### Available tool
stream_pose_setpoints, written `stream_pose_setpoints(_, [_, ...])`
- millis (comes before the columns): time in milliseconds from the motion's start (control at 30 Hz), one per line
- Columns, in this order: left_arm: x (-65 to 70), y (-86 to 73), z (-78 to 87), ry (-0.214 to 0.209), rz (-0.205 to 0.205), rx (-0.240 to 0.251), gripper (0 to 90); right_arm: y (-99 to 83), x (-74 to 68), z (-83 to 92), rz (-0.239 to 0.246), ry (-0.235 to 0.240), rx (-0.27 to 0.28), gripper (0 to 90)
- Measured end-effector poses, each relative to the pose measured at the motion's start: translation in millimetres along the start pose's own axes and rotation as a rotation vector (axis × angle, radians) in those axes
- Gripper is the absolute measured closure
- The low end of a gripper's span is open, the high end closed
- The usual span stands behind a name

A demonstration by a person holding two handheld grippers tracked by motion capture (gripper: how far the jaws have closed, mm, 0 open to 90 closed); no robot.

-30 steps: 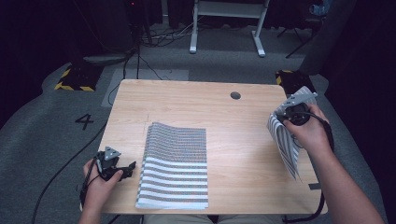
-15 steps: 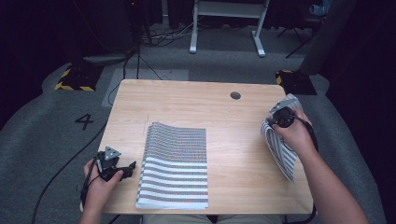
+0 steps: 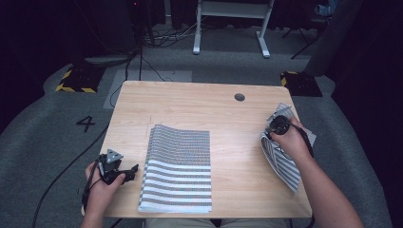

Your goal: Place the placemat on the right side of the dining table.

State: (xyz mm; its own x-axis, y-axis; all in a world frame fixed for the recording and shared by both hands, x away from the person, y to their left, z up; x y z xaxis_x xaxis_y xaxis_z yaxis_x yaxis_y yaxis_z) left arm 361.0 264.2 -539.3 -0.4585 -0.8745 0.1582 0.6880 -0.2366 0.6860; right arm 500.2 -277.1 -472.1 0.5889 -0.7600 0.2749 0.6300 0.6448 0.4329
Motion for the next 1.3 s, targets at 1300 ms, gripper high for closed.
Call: stream_pose_setpoints(1300, [-0.1, 0.1, -0.5, -0.001, 0.000, 0.004, 15.9, -68.6, 3.2, 80.3, -0.169, -0.019, 0.180, 55.9])
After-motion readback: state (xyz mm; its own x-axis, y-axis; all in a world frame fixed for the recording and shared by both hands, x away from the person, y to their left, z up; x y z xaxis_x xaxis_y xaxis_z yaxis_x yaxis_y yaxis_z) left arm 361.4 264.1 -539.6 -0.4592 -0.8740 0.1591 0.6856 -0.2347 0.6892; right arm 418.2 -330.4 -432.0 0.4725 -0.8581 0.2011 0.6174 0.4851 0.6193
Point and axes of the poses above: each handheld gripper's, and its own axes: z roughly backward along the jaws, y roughly out of its top, x roughly to its right, the point moved 5 cm from there along -z, roughly forward along the jaws, and after that the axes turned 10 degrees about -y, right-handed, at the moved point
